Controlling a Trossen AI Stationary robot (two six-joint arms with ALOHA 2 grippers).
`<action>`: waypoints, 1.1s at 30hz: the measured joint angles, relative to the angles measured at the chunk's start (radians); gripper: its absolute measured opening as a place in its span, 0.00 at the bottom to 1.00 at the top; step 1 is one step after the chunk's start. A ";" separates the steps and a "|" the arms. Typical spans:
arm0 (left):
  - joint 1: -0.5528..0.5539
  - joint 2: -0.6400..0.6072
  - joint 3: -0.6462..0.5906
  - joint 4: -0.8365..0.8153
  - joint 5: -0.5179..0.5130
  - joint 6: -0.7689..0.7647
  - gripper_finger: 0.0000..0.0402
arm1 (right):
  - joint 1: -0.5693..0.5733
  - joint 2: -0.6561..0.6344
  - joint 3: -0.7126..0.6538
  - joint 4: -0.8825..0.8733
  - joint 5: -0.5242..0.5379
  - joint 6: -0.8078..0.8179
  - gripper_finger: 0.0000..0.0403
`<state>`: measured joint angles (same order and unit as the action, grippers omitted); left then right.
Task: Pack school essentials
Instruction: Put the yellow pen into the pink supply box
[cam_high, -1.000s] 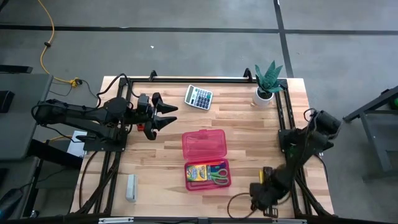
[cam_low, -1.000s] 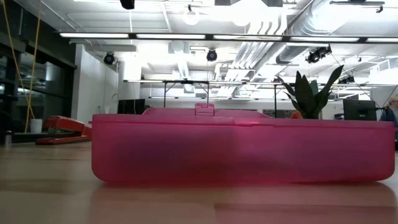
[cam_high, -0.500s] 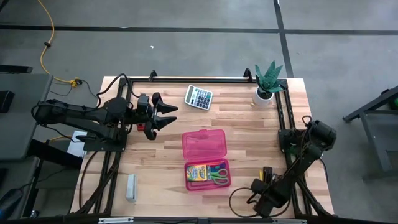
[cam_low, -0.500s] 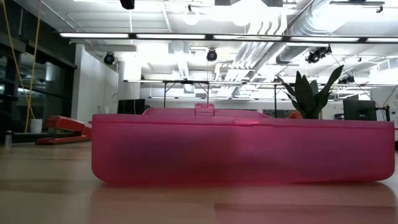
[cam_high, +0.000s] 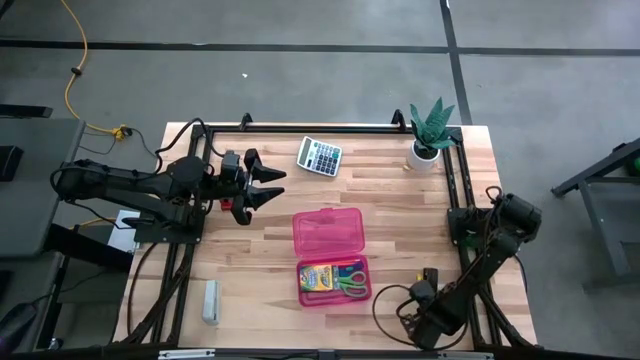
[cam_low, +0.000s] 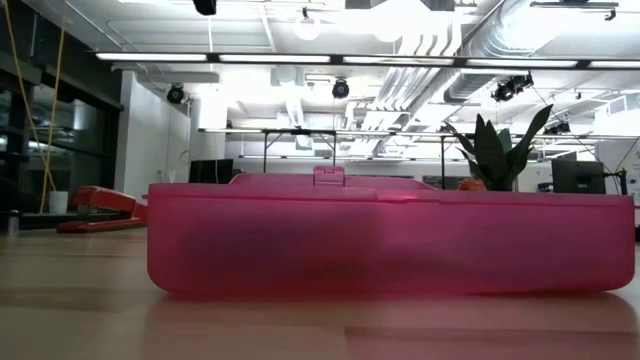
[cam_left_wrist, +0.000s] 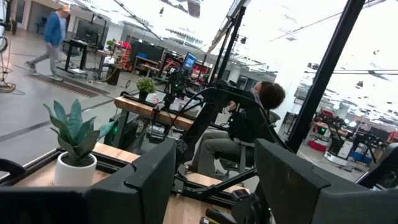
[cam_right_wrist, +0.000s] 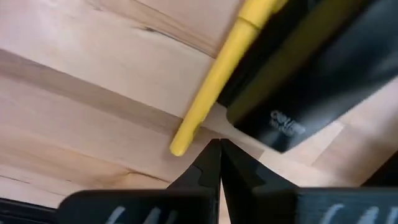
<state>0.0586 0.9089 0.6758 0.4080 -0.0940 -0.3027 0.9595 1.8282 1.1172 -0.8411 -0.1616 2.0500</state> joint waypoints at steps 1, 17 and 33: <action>0.000 0.000 0.000 0.000 0.000 0.000 0.51 | 0.004 0.000 0.000 0.005 0.000 0.024 0.00; 0.000 0.000 0.000 0.000 0.000 0.011 0.51 | 0.003 0.000 0.000 0.054 0.125 0.136 0.00; 0.000 0.000 0.000 0.000 0.000 0.018 0.51 | -0.104 0.000 0.000 0.063 0.301 -0.035 0.00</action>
<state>0.0584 0.9089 0.6758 0.4080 -0.0937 -0.2844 0.8556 1.8282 1.1172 -0.7776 0.1395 2.0148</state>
